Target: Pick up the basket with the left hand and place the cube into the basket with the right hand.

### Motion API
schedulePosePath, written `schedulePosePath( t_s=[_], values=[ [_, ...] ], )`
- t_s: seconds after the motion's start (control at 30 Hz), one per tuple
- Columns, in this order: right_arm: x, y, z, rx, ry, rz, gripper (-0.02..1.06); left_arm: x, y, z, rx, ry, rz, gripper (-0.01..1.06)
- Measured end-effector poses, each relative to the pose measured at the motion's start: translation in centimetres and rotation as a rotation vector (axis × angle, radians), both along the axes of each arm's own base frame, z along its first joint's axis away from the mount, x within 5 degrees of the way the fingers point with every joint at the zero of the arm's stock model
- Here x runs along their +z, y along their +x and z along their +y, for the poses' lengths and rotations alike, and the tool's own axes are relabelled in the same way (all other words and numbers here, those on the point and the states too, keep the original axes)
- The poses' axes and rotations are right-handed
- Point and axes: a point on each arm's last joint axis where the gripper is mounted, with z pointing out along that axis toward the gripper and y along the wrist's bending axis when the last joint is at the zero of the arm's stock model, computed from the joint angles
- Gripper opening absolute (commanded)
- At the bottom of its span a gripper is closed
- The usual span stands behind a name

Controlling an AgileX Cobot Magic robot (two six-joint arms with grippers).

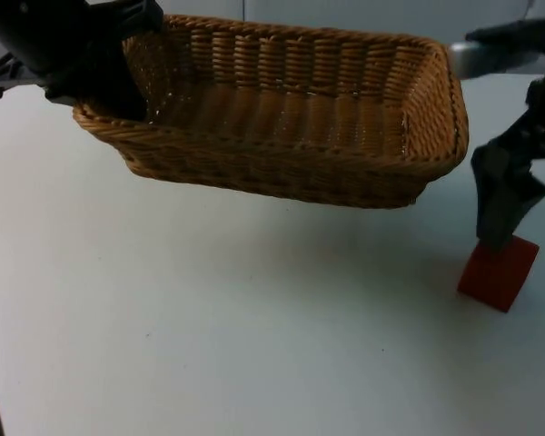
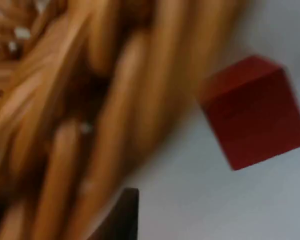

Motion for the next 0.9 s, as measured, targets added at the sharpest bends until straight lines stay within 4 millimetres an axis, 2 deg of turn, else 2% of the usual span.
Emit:
schedulePosePath(
  t_s=[0.2,0.53,0.8,0.9],
  values=[
    [-2.1,0.1,0.8,0.03,-0.045,0.041,0.93,0.0,0.1,0.1,-0.004,0.014,-0.01,0.0],
    [-2.8,1.4,0.6,0.054,-0.086,-0.075,0.87,0.0,0.2,0.1,0.008,0.016,-0.025,0.0],
    [-5.4,1.7,0.8,0.041,-0.091,-0.036,0.87,0.0,0.4,0.3,0.014,0.034,-0.052,0.0],
    [-6.3,1.8,0.9,0.034,-0.094,-0.019,0.82,0.0,0.5,0.4,0.008,0.048,-0.063,0.0]
  ],
)
